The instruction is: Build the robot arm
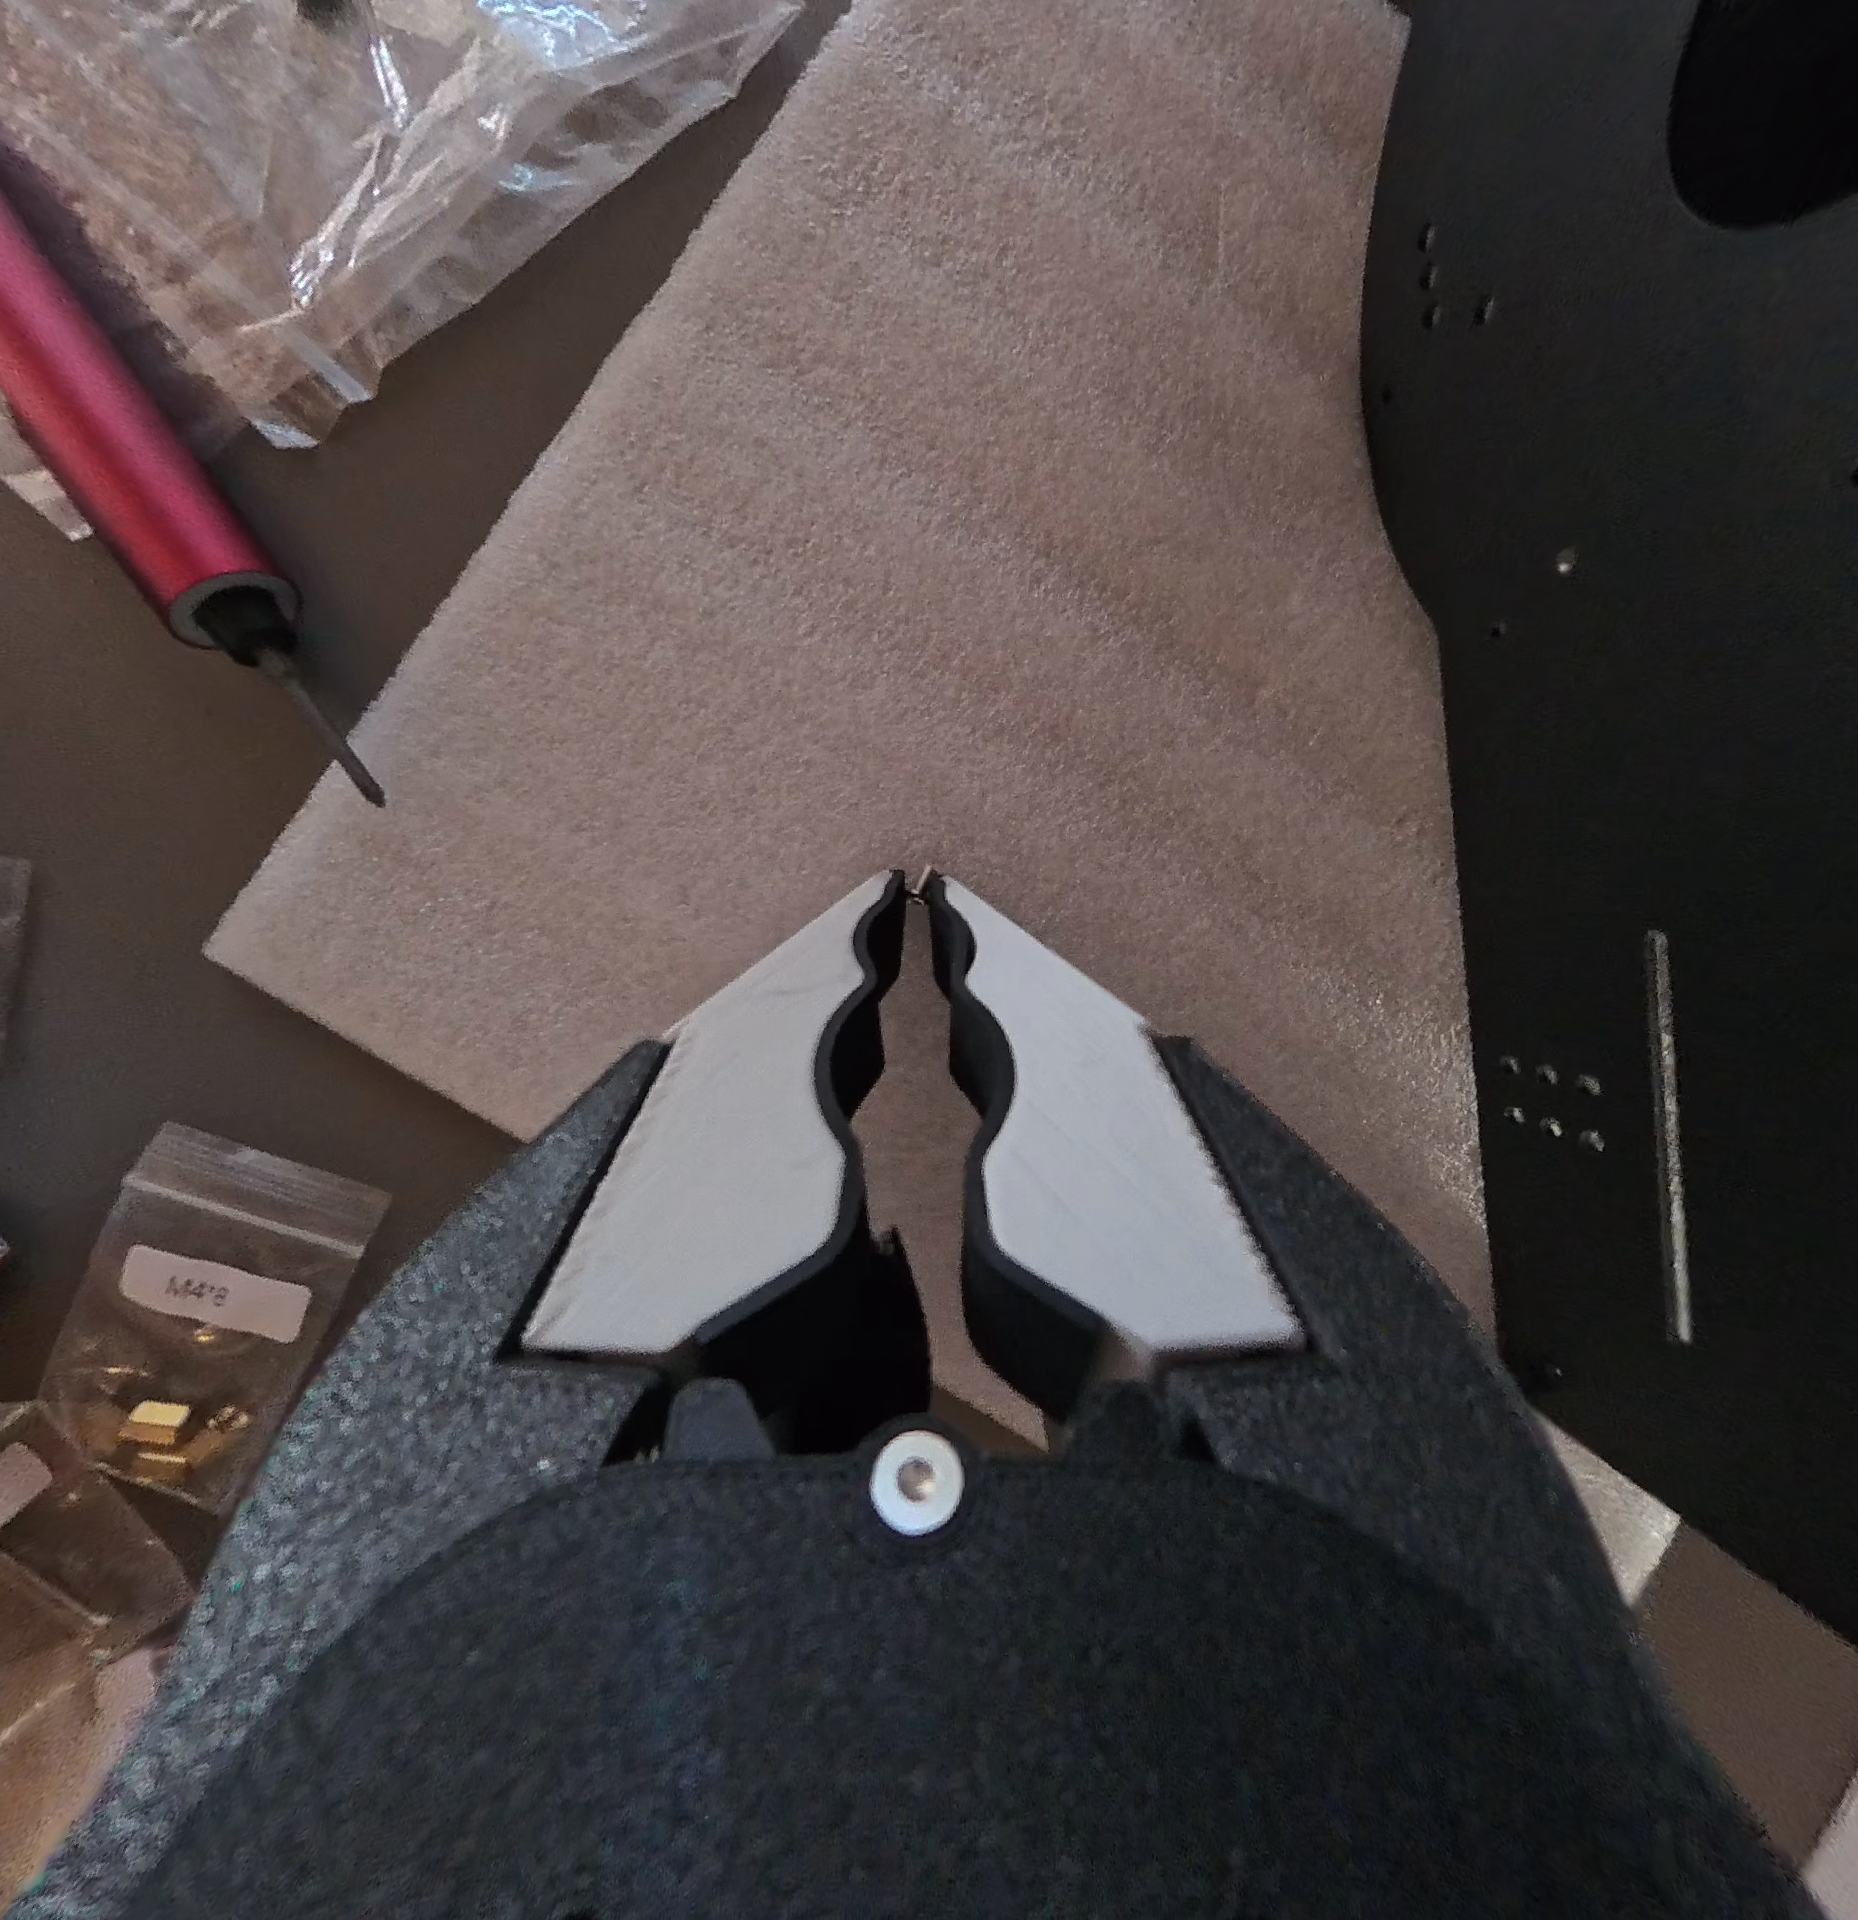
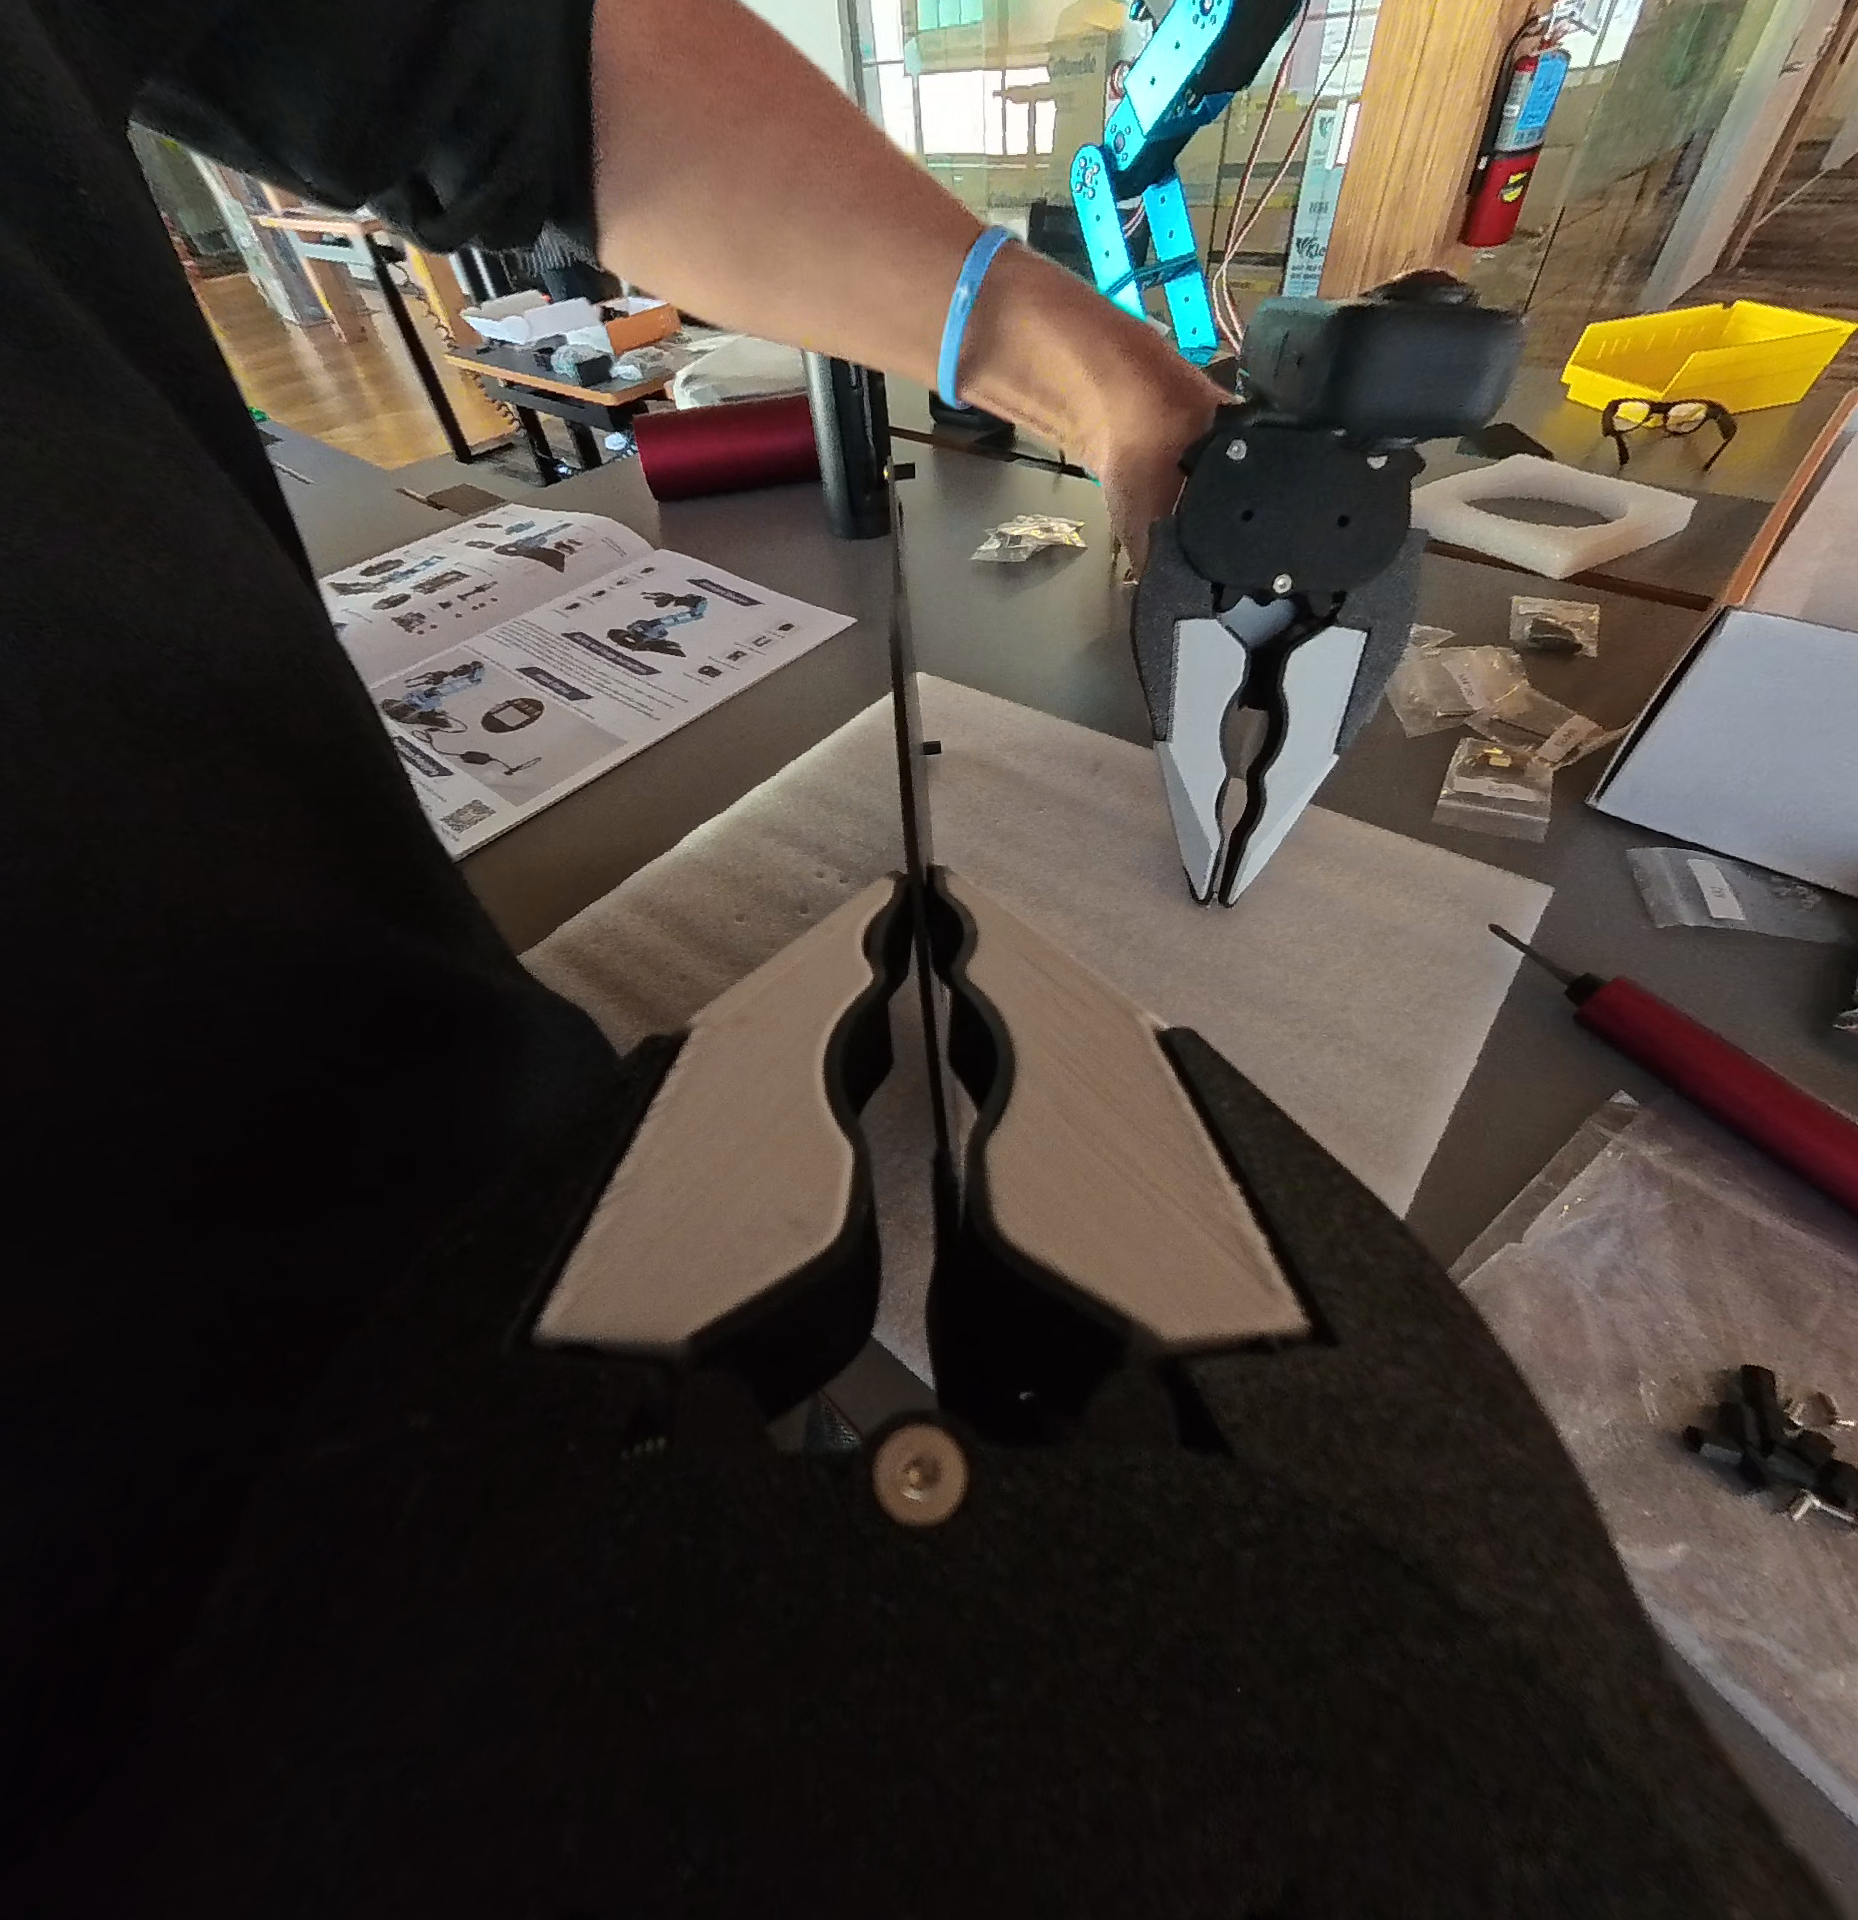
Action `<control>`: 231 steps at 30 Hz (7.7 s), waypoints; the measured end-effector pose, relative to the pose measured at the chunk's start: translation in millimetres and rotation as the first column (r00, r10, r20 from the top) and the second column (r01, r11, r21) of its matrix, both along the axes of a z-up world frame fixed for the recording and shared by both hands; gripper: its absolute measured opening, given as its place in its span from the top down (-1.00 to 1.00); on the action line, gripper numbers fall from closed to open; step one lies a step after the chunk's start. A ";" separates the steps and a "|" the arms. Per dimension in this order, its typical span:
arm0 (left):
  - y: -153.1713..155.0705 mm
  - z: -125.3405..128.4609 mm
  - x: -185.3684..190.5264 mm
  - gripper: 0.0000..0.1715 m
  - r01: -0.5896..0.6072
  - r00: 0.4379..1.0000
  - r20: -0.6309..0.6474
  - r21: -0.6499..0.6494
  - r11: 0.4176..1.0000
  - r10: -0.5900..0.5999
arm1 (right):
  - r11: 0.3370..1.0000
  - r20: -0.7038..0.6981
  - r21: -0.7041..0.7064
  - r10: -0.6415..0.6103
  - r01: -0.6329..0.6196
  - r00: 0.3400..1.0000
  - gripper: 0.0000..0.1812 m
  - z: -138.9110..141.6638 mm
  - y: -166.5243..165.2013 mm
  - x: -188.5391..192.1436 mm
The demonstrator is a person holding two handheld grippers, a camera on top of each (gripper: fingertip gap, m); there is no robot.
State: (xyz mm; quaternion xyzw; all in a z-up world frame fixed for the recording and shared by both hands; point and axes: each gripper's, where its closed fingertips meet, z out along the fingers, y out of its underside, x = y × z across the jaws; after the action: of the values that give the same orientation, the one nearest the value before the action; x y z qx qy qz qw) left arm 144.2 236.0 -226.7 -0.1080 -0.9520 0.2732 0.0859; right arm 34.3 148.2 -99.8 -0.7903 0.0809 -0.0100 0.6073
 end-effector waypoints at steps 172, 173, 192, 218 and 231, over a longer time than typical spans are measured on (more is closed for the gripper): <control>7.4 6.9 -139.2 0.84 -0.916 -0.320 -0.133 -0.210 -0.342 0.938 | 0.987 0.024 -0.115 0.119 -0.115 0.993 0.99 -2.0 4.0 14.7; 7.7 5.3 -138.7 0.84 -0.916 -0.324 -0.110 -0.210 -0.341 0.940 | 0.987 0.023 -0.113 0.120 -0.117 0.992 0.99 -2.0 4.0 14.8; 14.7 6.4 -134.6 1.00 -0.951 -0.138 0.023 -0.283 -0.126 0.990 | 0.981 0.010 -0.121 0.157 -0.154 0.988 0.98 -2.3 4.0 12.6; 0.5 15.8 -184.8 0.81 -0.932 -0.182 -0.139 -0.292 -0.216 0.973 | 0.985 0.007 -0.121 0.128 -0.126 0.992 0.99 -2.5 4.0 16.0; -0.9 1.9 -181.3 0.90 -0.913 -0.279 -0.040 -0.298 -0.278 0.959 | 0.980 0.018 -0.135 0.147 -0.143 0.989 0.98 -2.9 3.8 17.6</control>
State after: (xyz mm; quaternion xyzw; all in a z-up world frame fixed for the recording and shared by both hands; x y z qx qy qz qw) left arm -37.1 235.2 -224.8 0.6517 -0.6284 0.3188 -0.2808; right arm 51.9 152.0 -102.8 -0.8327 0.0136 0.0178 0.5532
